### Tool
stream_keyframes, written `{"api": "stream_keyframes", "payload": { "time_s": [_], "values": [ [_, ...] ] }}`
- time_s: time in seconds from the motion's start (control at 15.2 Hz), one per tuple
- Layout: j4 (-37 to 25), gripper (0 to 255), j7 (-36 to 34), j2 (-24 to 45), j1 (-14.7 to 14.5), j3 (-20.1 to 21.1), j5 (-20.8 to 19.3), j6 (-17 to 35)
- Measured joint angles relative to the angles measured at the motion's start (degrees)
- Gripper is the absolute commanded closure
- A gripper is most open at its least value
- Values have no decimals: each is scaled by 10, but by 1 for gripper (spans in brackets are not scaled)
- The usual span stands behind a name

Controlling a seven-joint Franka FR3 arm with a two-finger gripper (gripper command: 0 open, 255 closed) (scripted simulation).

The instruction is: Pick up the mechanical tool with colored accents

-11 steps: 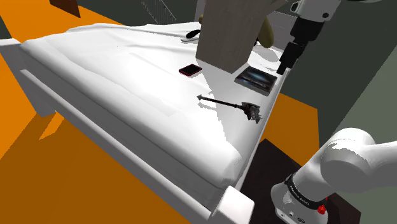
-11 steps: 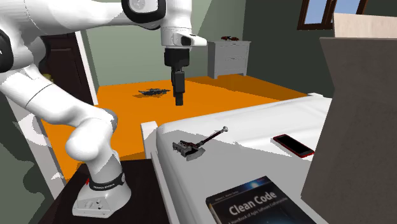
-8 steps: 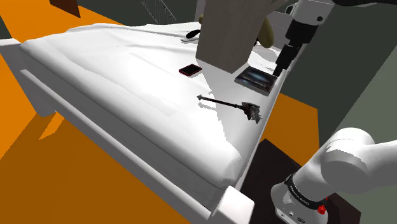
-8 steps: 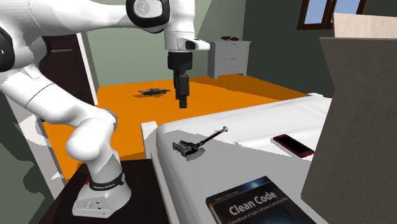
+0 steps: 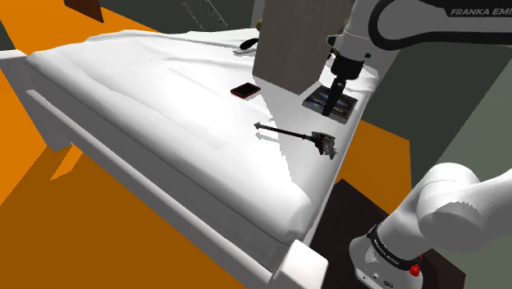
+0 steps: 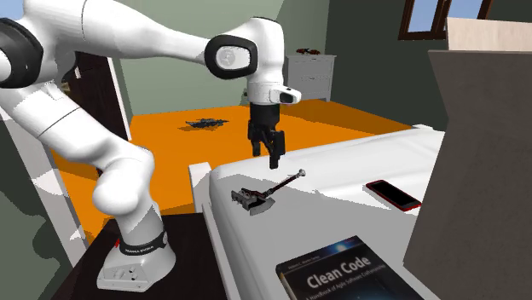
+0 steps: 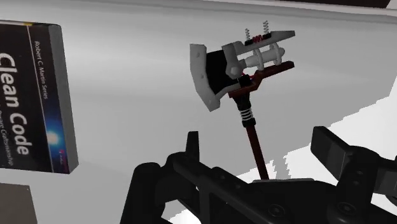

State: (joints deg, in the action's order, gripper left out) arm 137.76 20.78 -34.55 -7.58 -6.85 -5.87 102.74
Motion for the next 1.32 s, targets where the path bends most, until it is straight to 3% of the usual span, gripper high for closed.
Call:
{"api": "stream_keyframes", "payload": {
  "time_s": [0.46,0.99,1.06,1.32],
  "values": [
    [35,0,97,88,-52,-9,14,129],
    [72,0,111,125,-58,-14,15,203],
    [74,255,111,126,-58,-14,15,207],
    [77,255,110,127,-58,-14,15,211]
  ]
}}
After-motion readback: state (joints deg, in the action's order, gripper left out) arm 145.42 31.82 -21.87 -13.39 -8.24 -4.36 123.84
